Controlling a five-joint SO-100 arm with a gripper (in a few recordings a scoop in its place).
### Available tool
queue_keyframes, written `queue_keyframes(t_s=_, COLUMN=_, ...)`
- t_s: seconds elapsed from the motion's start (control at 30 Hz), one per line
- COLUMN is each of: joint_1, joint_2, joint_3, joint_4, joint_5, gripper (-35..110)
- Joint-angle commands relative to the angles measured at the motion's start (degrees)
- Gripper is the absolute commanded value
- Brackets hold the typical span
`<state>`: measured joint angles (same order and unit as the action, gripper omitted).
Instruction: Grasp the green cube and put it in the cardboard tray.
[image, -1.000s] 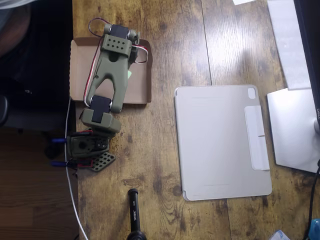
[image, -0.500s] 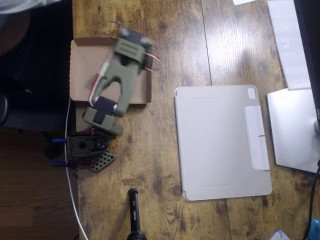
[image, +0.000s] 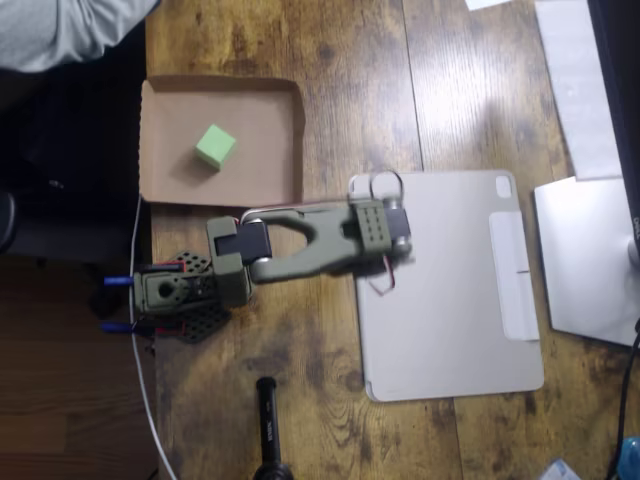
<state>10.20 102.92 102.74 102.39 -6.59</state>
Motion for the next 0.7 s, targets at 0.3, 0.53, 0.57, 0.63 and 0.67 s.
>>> queue_keyframes(t_s=0.3, joint_1=6.5, joint_2=-1.4, joint_3=2.9, joint_4=0.8, joint_5=-2.5, gripper=3)
queue_keyframes(t_s=0.53, joint_1=7.6, joint_2=-0.9, joint_3=2.9, joint_4=0.8, joint_5=-1.9, gripper=4)
queue_keyframes(t_s=0.57, joint_1=7.6, joint_2=-1.0, joint_3=2.9, joint_4=0.8, joint_5=-1.8, gripper=4)
queue_keyframes(t_s=0.63, joint_1=7.7, joint_2=-1.8, joint_3=2.7, joint_4=0.8, joint_5=-1.8, gripper=5)
queue_keyframes(t_s=0.67, joint_1=7.7, joint_2=-2.0, joint_3=2.6, joint_4=0.9, joint_5=-1.8, gripper=5)
